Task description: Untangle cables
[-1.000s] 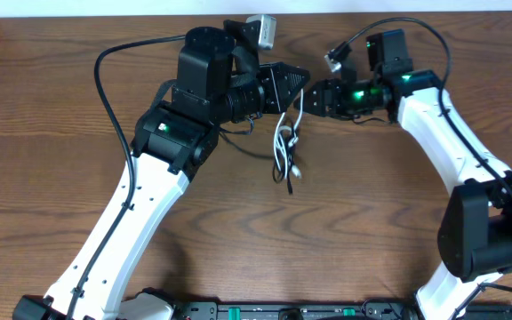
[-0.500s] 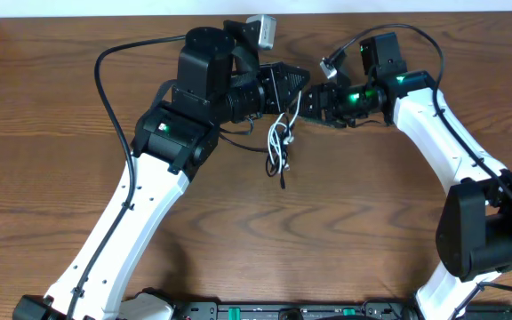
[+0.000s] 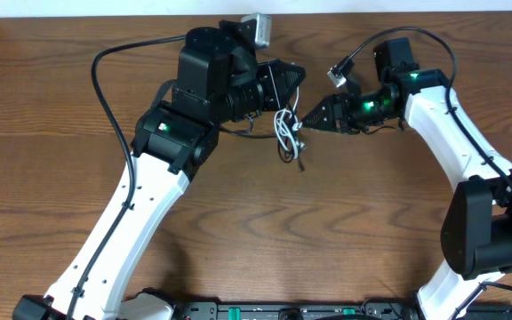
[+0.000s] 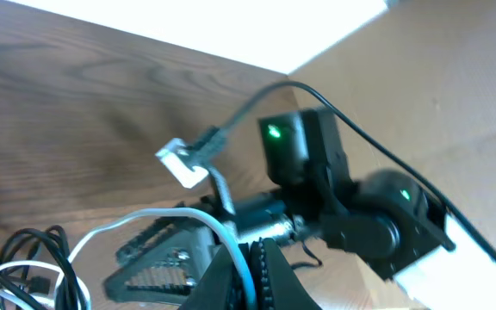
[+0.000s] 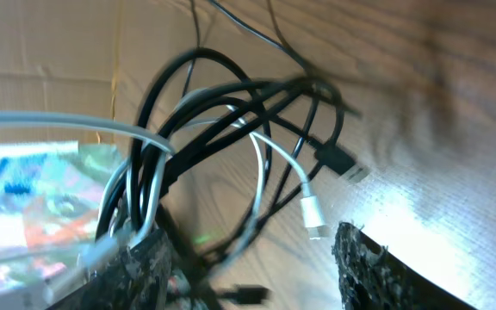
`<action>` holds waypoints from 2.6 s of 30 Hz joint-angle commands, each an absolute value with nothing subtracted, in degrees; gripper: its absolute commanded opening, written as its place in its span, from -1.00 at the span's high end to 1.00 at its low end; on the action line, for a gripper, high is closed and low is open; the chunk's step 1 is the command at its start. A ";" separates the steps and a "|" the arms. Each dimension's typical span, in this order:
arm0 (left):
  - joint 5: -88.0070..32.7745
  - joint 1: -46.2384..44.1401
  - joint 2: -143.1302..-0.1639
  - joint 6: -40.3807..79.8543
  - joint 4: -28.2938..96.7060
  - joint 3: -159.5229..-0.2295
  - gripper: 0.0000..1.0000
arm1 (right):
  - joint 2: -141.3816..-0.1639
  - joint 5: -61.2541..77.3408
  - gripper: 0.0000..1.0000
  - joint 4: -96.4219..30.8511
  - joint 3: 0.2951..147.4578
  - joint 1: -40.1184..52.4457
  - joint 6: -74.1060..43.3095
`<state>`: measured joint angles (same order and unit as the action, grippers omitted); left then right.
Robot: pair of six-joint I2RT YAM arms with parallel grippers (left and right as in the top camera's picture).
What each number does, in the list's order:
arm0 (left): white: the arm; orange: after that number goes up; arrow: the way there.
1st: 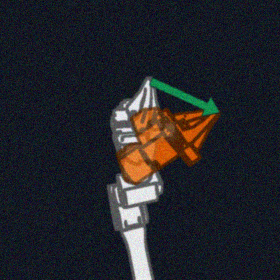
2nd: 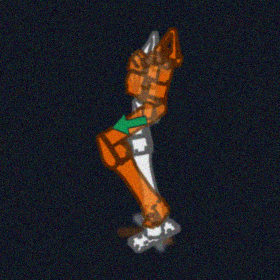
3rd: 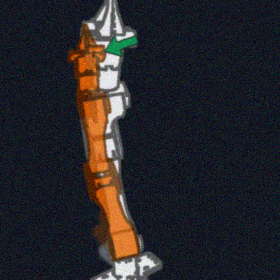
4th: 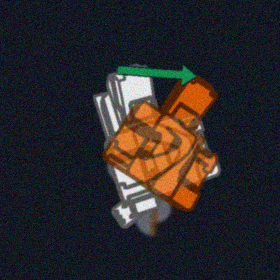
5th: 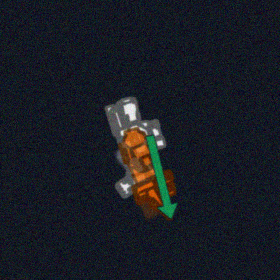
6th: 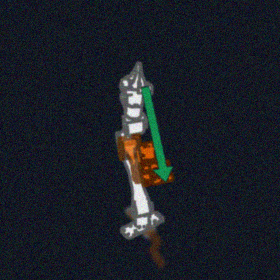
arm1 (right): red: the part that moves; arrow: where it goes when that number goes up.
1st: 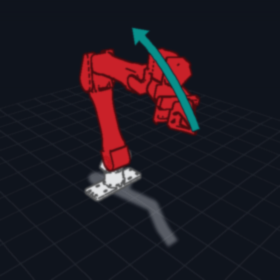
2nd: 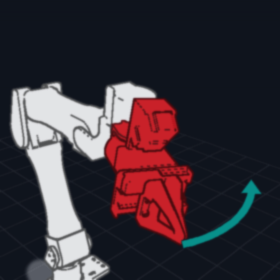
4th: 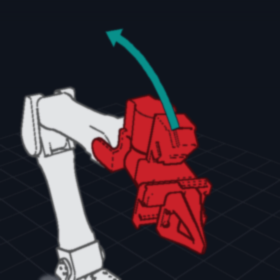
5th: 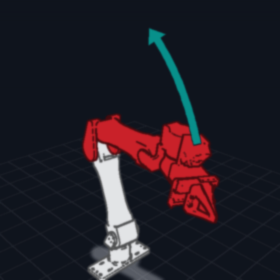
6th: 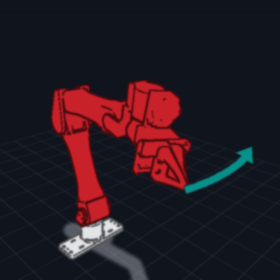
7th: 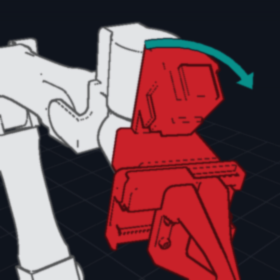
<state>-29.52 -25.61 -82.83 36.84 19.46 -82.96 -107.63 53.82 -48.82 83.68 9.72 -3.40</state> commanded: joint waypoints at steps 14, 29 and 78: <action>-21.37 -25.43 -81.97 61.87 9.41 -83.29 0.85 | -107.37 68.73 -0.29 -46.92 84.53 10.81 24.47; -22.00 -23.83 -79.96 59.33 7.88 -83.29 0.85 | -108.07 21.93 0.98 -35.33 84.53 15.86 -21.37; -32.36 -22.52 -100.53 34.11 20.82 -82.74 -0.10 | -102.69 20.16 -0.03 -52.36 73.06 -2.70 -15.88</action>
<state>-31.59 -21.58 -96.99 35.14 23.70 -82.43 -103.63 26.13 -51.59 72.95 -2.15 -12.69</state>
